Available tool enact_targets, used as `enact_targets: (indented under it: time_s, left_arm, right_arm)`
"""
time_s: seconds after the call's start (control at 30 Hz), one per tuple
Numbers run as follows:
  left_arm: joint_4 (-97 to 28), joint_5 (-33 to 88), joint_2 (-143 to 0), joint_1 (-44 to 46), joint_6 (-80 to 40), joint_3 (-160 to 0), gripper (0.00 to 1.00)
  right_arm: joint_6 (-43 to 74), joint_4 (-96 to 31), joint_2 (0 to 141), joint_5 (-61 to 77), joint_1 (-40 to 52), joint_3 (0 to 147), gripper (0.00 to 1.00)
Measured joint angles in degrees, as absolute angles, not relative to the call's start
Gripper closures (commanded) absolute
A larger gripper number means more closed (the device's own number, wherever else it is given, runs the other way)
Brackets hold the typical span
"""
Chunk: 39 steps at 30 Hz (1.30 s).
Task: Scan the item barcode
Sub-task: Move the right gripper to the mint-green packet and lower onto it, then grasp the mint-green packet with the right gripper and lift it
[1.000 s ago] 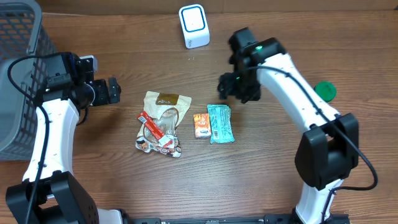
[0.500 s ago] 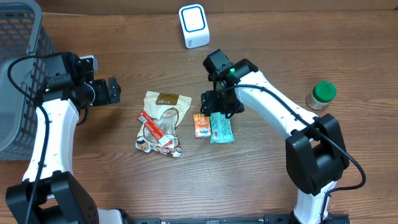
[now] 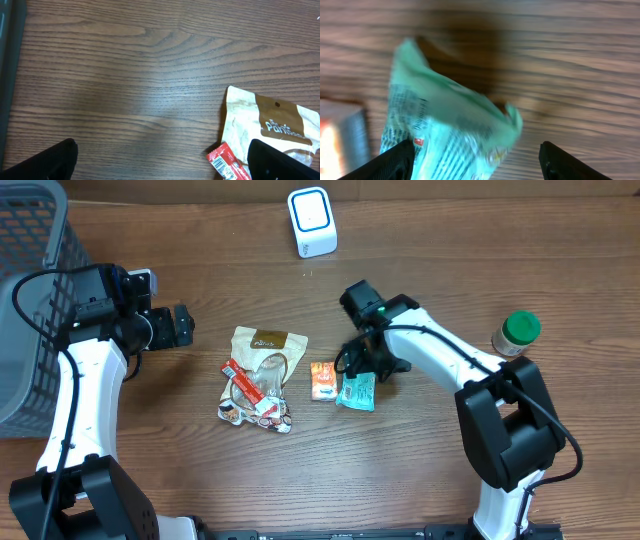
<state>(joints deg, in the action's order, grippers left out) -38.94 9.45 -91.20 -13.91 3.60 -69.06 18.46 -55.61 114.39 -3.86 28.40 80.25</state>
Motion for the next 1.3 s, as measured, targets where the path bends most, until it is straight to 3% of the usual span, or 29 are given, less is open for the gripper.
enact_targets:
  time_s: [0.33, 0.63, 0.7, 0.77, 0.97, 1.1, 1.3]
  left_arm:
    - [-38.94, 9.45, -91.20, -13.91, 3.60, -69.06, 0.00]
    - [-38.94, 9.45, -91.20, -13.91, 3.60, -69.06, 0.01]
    - [-38.96, 9.45, -91.20, -13.91, 3.60, -69.06, 0.00]
    - [-38.94, 9.43, -91.20, -13.91, 3.60, -69.06, 0.01]
    - [-38.96, 9.45, -91.20, -13.91, 3.60, -69.06, 0.00]
    - [-38.94, 9.45, -91.20, -13.91, 3.60, -69.06, 0.00]
    - [-38.96, 9.45, -91.20, -13.91, 3.60, -69.06, 0.00]
  right_arm:
    - [20.38, -57.58, 114.39, -5.08, 19.46, 80.25, 0.20]
    - [19.64, -60.27, 114.39, -4.21, 18.46, 81.47, 0.17]
    - [19.46, -64.05, 114.39, -2.90, 18.39, 83.83, 0.13]
    - [19.42, -66.78, 114.26, -1.08, 18.20, 87.09, 0.00]
    - [19.40, -69.14, 112.22, 7.60, 15.09, 89.30, 0.00]
    - [19.55, -68.16, 112.09, 11.29, 12.53, 86.76, 0.14]
    - [19.66, -60.42, 111.92, 13.56, 12.47, 76.05, 0.21]
